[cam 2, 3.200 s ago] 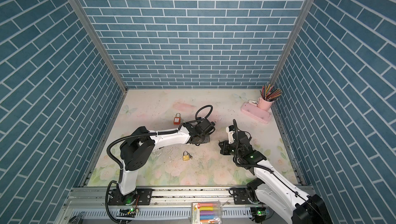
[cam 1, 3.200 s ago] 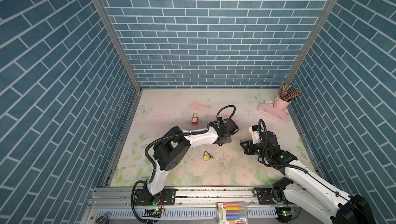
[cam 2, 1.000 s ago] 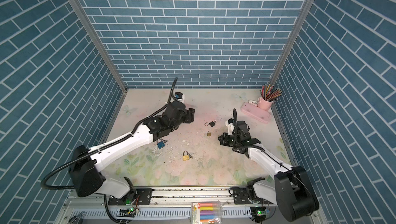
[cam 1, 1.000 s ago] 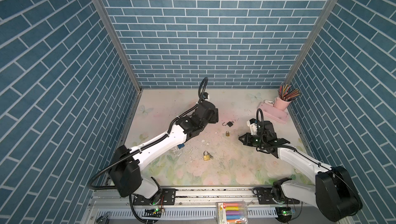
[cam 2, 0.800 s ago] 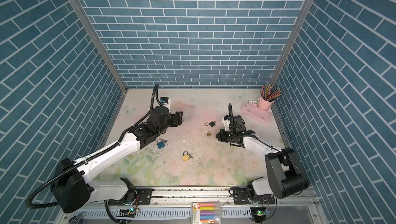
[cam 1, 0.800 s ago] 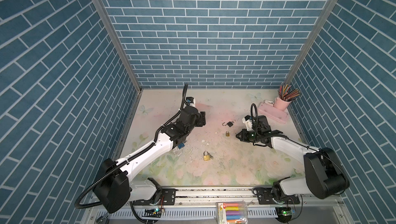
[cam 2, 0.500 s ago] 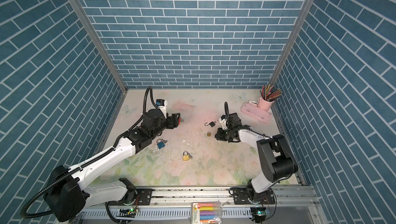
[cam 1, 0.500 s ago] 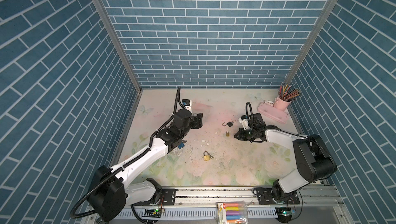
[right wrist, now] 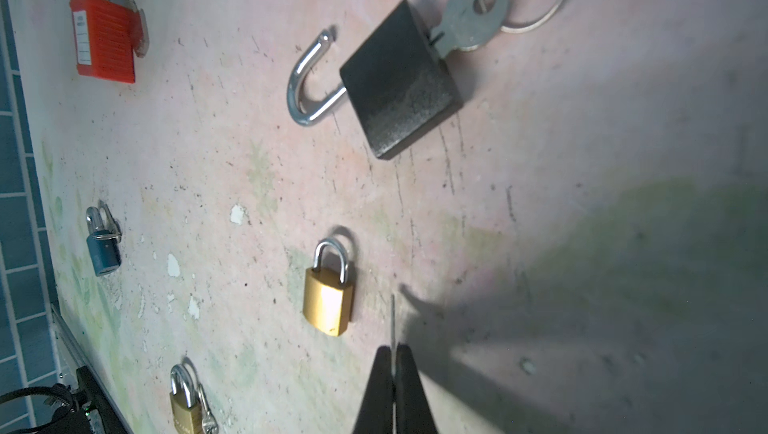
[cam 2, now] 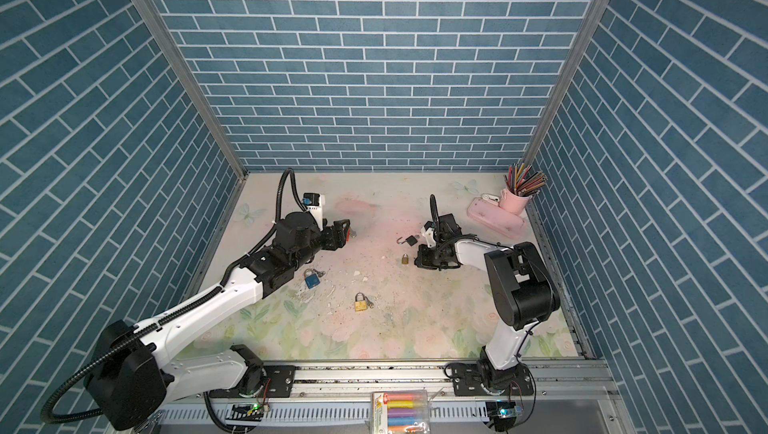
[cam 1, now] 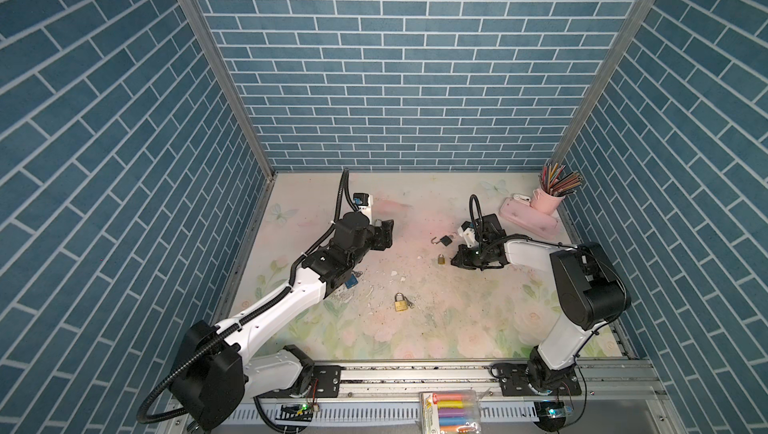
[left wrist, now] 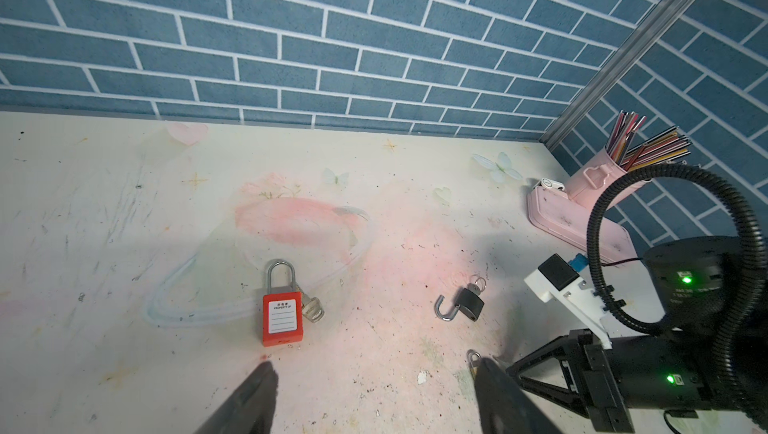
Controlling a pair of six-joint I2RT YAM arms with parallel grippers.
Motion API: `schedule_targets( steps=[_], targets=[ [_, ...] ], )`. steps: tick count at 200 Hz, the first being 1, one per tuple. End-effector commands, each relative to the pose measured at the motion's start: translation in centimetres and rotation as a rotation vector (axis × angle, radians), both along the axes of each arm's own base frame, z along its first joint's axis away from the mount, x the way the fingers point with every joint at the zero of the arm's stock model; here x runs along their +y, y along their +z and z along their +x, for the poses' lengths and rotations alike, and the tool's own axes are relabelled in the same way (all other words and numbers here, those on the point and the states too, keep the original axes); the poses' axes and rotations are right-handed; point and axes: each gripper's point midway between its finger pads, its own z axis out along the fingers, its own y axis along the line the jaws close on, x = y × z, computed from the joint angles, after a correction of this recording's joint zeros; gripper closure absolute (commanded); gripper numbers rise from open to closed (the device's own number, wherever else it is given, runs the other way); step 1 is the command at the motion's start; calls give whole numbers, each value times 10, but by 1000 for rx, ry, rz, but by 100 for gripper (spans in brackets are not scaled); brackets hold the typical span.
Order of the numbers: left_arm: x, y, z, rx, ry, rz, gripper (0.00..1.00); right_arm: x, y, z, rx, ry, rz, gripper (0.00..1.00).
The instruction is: Lock with the key
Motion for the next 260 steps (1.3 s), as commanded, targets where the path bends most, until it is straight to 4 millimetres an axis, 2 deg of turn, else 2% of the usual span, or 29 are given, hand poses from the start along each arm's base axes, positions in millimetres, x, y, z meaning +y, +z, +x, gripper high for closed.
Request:
schedule_targets(
  steps=[1, 81, 130, 201, 260],
  targets=[
    [3, 2, 3, -18, 2, -3, 24, 6, -2, 0, -2, 56, -13, 100],
    [3, 3, 3, -19, 1, -11, 23, 13, -10, 4, 9, 80, -44, 93],
    [1, 4, 4, -18, -5, -20, 23, 11, -11, 3, 6, 77, -60, 83],
    [1, 7, 4, -22, -6, -25, 22, 9, 3, 10, -28, 62, -77, 74],
    [4, 10, 3, -34, 4, -27, 22, 5, 25, 20, -80, 42, -103, 63]
  ],
)
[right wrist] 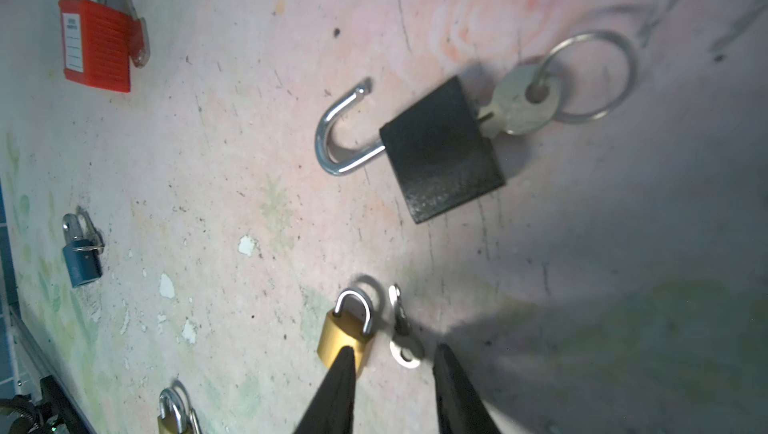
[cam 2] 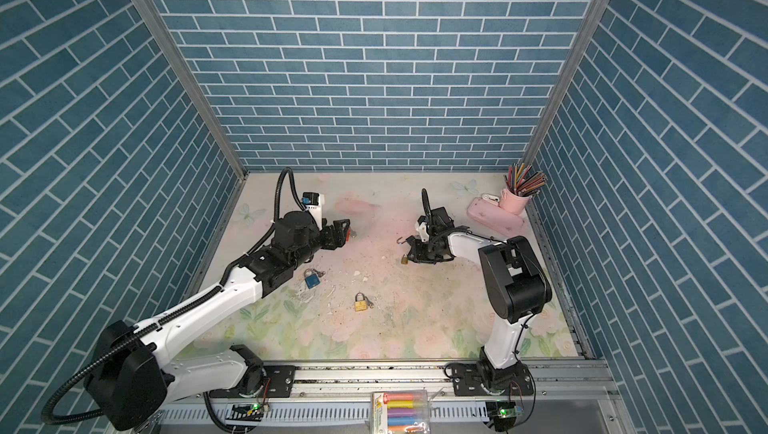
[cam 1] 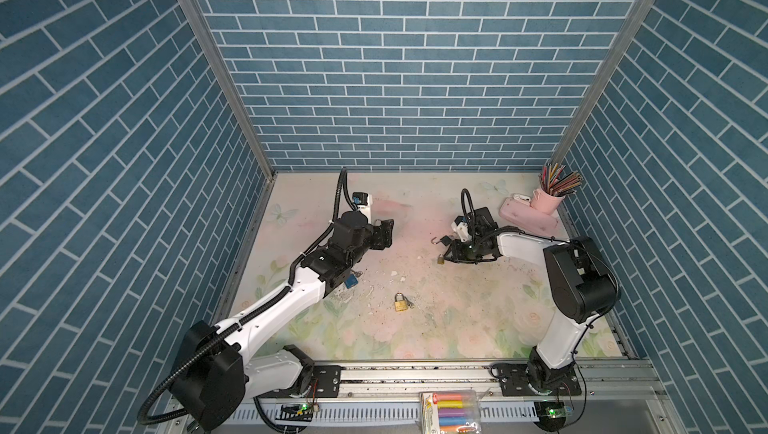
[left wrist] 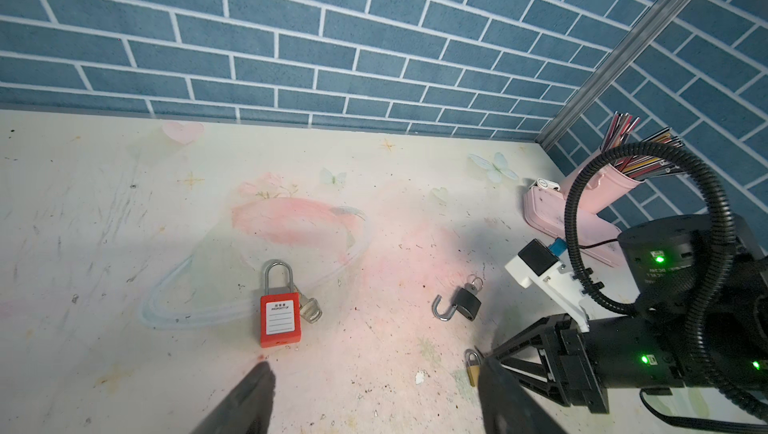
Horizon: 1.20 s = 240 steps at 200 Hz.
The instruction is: Lock with the key
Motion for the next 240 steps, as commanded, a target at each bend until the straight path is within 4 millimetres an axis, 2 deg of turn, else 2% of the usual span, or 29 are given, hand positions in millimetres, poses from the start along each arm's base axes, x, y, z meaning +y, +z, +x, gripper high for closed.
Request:
schedule_targets(
  steps=[1, 29, 42, 77, 93, 116, 156, 202, 240],
  targets=[
    [4, 10, 2, -39, 15, -17, 22, -5, 19, 5, -48, 2, -35, 63],
    [9, 11, 2, -49, 37, -14, 21, -7, 32, 13, -81, -7, -54, 62],
    [14, 15, 2, -61, 62, -11, 13, -9, 39, 20, -105, -9, -75, 61],
    [36, 14, 3, -75, 172, -28, 12, -14, 52, 41, -183, 8, -147, 51],
    [40, 11, 1, -72, 184, -42, 12, -12, 53, 50, -198, 20, -164, 48],
    [38, 8, -3, -59, 158, -48, 13, -8, 47, 60, -174, 21, -174, 47],
    [34, -1, -9, -34, 127, -68, 13, 2, 25, 67, -94, -2, -146, 45],
    [34, -5, -11, -23, 127, -70, 13, 4, 7, 62, -42, -17, -134, 45],
    [34, -5, -10, -18, 130, -74, 13, 7, 0, 57, -23, -10, -114, 45]
  ],
)
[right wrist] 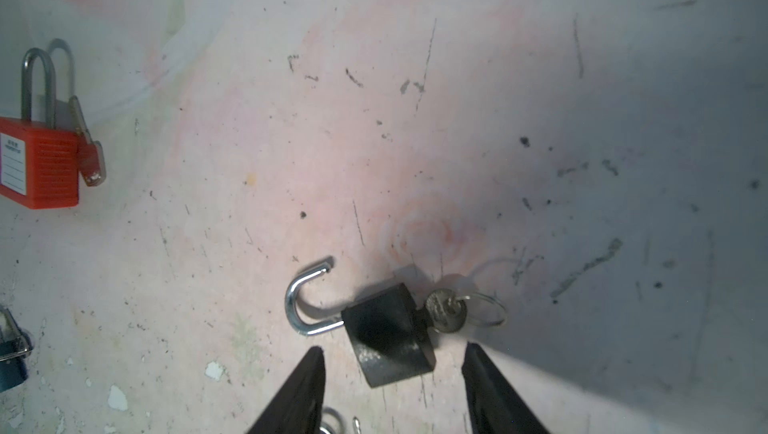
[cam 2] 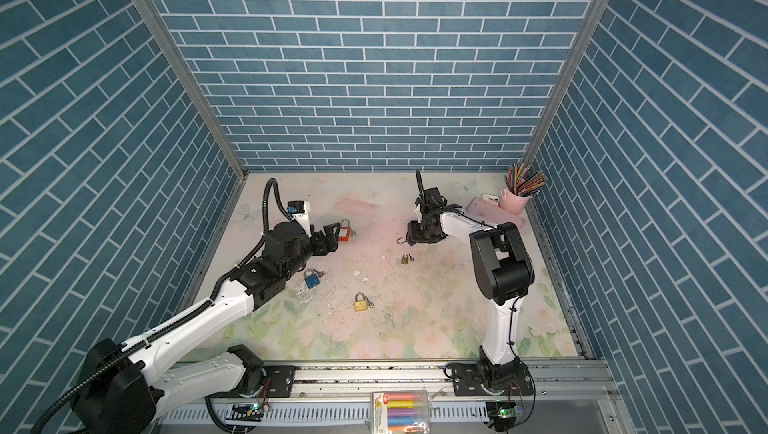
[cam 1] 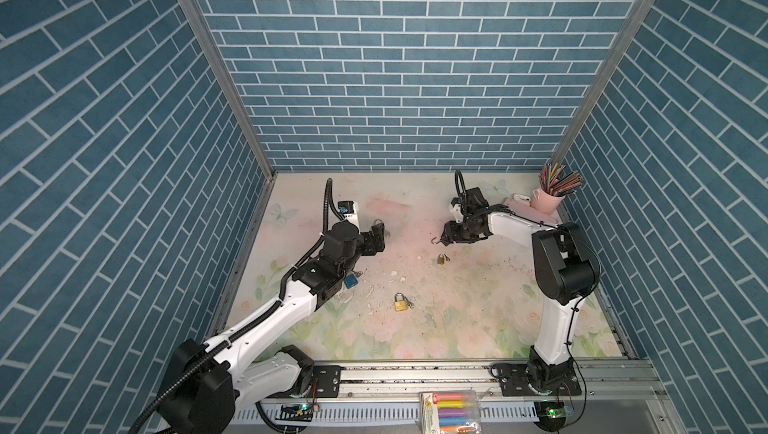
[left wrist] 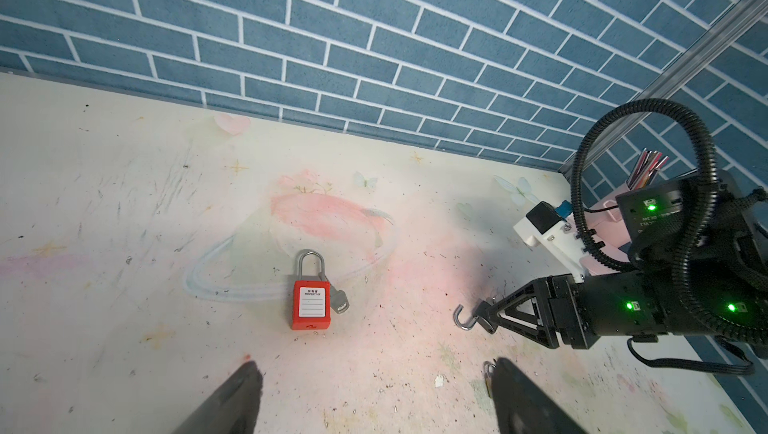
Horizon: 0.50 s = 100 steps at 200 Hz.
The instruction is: Lock with the key
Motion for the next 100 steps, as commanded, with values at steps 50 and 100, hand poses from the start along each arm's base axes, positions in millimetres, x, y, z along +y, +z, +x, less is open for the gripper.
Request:
schedule_targets(
  steps=[50, 100],
  targets=[
    [4, 4, 1, -5, 22, -25, 13, 13, -17, -15, 73, 20, 36, 45],
    [5, 6, 1, -8, 25, -25, 13, 31, -16, -25, 90, 49, 63, 46]
  ],
)
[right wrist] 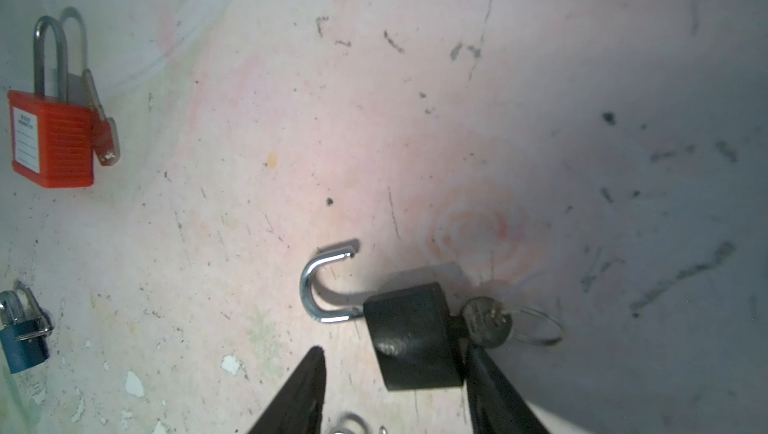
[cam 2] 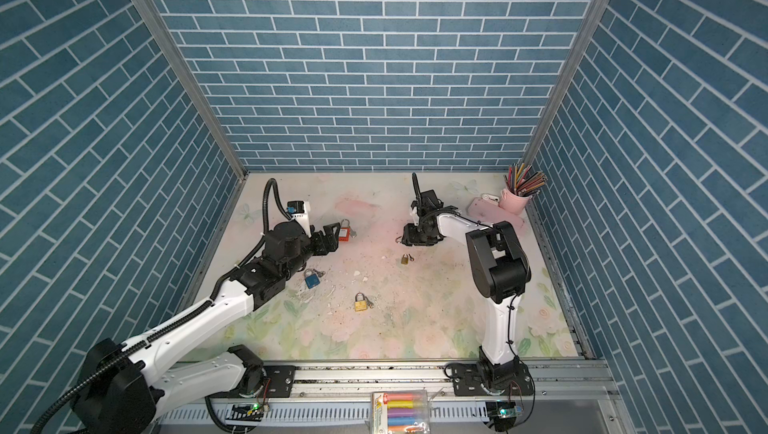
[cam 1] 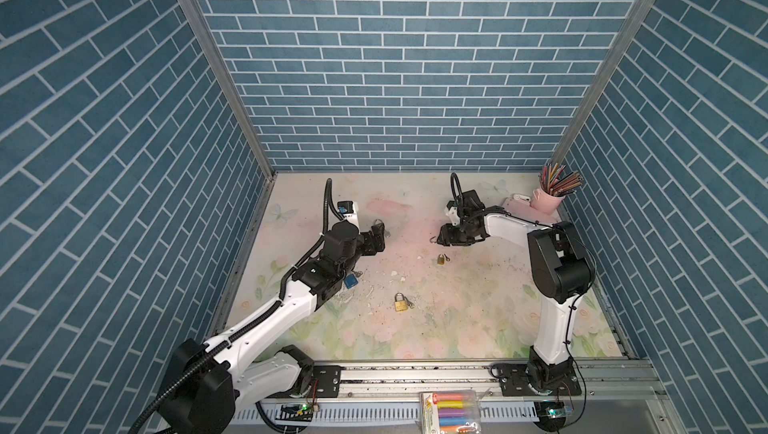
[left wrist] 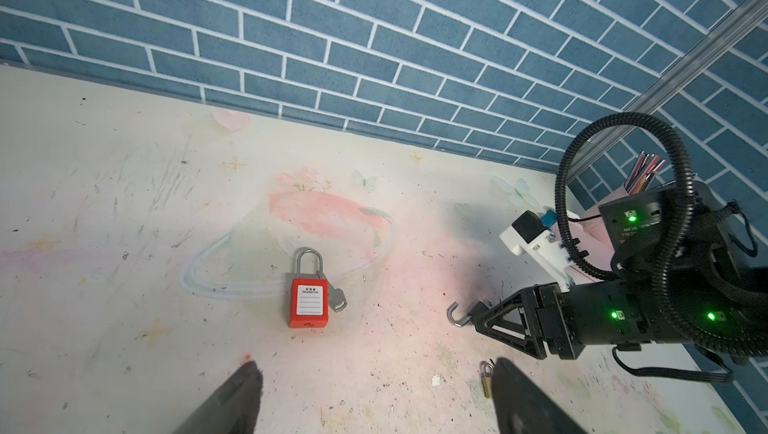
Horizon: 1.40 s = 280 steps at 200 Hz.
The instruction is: Lock with the key
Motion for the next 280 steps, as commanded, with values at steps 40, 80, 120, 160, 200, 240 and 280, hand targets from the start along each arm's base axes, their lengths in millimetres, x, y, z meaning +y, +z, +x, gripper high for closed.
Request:
schedule_targets(
  steps=[40, 80, 120, 160, 200, 240, 280],
  targets=[
    [6, 6, 1, -12, 23, -8, 13, 37, -2, -17, 46, 47, 58, 47],
    [8, 6, -1, -10, 30, -5, 13, 63, 1, -14, 46, 87, 88, 49],
    [11, 4, -2, 3, 40, 1, 13, 69, 17, -5, 0, 96, 95, 50],
    [15, -6, 0, 76, 76, 38, 13, 63, 77, -9, -144, 104, 151, 50],
    [11, -26, 8, 203, 126, 61, 17, 17, 119, -21, -327, -19, 81, 50],
    [-21, -32, 22, 266, 167, 90, 21, -43, 120, -46, -441, -237, 10, 53],
    [-74, -40, 45, 314, 166, 118, 24, -72, 109, -78, -462, -321, 34, 54]
  ],
)
